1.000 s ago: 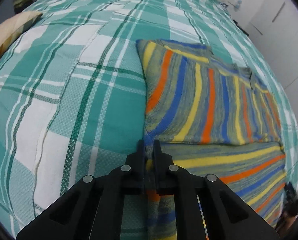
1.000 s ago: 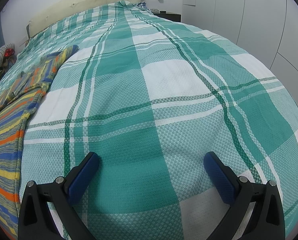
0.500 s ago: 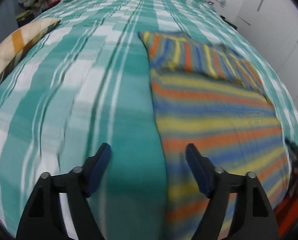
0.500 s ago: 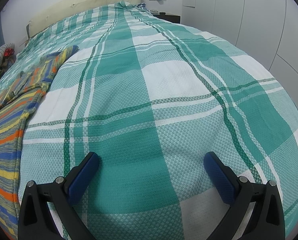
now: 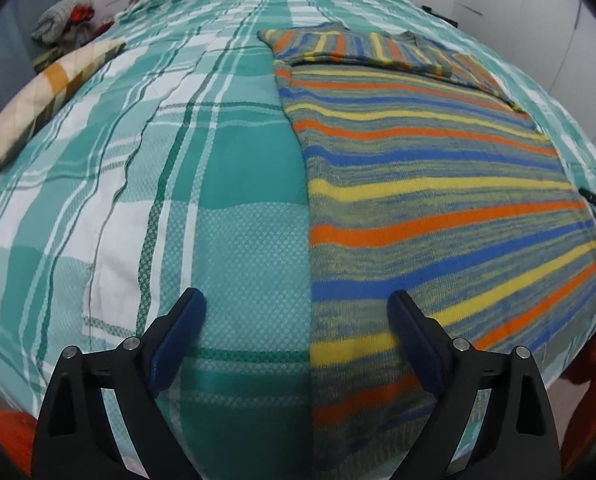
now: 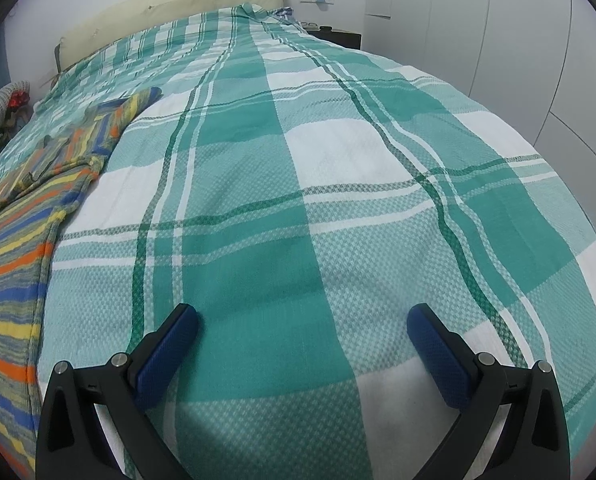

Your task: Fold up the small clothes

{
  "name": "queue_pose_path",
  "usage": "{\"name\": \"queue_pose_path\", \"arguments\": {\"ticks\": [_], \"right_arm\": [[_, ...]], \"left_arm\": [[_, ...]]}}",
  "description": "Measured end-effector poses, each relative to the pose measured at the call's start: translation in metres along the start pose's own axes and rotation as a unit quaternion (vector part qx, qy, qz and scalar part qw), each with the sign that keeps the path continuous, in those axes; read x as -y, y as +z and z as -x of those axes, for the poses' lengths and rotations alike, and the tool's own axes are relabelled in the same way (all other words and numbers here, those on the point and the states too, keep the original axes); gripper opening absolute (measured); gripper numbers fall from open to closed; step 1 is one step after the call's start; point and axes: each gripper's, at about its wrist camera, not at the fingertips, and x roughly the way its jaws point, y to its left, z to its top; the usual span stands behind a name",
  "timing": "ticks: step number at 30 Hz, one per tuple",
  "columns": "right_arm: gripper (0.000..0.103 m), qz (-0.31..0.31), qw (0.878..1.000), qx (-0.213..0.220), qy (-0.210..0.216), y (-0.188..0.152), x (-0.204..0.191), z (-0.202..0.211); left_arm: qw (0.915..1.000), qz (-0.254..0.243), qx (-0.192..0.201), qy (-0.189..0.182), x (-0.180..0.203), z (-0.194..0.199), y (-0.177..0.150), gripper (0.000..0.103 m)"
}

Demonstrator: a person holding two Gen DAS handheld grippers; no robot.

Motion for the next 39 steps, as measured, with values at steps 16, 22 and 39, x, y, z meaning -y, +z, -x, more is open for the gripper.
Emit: {"name": "queue_pose_path", "arguments": {"ticks": [16,22,39], "right_arm": [[0.103,0.013,1.000,0.007,0.011,-0.011,0.000,0.005],[0.103,0.017,0.999,-0.033,0.026,-0.002,0.003,0.002],[0.064,0.068,0.904,-0.306,0.291,-0.065,-0.076,0.054]], "left_arm": [[0.9999,0.007,0.001,-0.009,0.000,-0.004,-0.010,0.099],[0.9994,0.015,-0.012,-0.028,-0.008,0.001,-0.008,0.099],[0.9888,-0.004,-0.100,-0.111,0.011,0.011,-0.042,0.036]]}}
